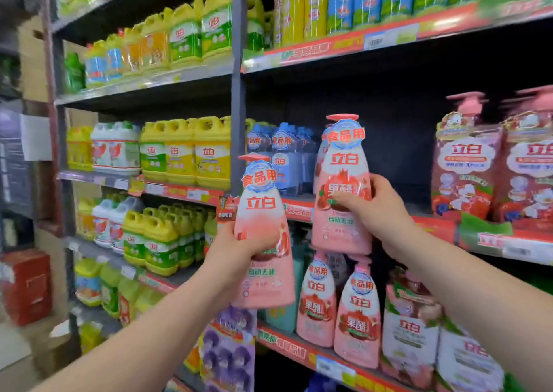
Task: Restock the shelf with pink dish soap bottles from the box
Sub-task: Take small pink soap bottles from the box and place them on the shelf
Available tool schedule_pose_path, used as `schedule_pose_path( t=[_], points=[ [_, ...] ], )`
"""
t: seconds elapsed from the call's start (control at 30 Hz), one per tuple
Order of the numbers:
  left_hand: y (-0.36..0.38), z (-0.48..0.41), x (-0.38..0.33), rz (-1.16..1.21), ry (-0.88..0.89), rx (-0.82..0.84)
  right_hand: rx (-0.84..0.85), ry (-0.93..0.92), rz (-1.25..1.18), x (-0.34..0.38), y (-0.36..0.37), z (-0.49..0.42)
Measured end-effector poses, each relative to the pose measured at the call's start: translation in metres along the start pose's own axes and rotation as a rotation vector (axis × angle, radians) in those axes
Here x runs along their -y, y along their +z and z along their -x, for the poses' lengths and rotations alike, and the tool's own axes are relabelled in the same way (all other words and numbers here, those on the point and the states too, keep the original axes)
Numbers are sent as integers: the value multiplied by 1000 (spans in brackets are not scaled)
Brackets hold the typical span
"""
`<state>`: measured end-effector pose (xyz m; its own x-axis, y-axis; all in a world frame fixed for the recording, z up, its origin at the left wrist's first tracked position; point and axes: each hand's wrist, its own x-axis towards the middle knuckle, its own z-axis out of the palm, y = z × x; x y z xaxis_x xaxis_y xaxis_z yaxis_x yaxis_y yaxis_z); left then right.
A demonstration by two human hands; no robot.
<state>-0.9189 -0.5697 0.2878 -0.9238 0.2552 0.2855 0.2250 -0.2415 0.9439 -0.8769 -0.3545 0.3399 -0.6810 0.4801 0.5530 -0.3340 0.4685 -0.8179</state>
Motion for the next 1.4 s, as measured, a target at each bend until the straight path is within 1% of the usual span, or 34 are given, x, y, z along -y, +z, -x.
schedule_pose_path(
  t=[0.2, 0.33, 0.53, 0.67, 0.77, 0.87, 0.9, 1.0, 1.17, 1.4],
  points=[
    [6, -61, 4, 25, 46, -26, -74, -64, 87, -8, 7, -94],
    [14, -98, 3, 36, 117, -49, -54, -80, 125, -31, 20, -145],
    [23, -137, 10, 28, 132, -81, 1, -21, 131, -69, 47, -196],
    [27, -156, 12, 2, 147, -52, 49, -17, 190, -81, 62, -208],
    [24, -176, 16, 2, 167, -10, 94, -8, 367, -81, 59, -210],
    [25, -191, 16, 26, 182, 43, 208, 48, 469, -81, 53, -207],
    [26, -196, 16, 29, 181, 57, 215, 44, 508, -81, 51, -205],
    [27, -206, 15, 36, 164, 100, 166, 21, 553, -81, 52, -202],
    [28, -220, 15, 56, 139, 158, 80, 43, 649, -84, 62, -205],
    [30, -228, 18, 51, 125, 199, 59, 71, 634, -86, 68, -211]
  ],
)
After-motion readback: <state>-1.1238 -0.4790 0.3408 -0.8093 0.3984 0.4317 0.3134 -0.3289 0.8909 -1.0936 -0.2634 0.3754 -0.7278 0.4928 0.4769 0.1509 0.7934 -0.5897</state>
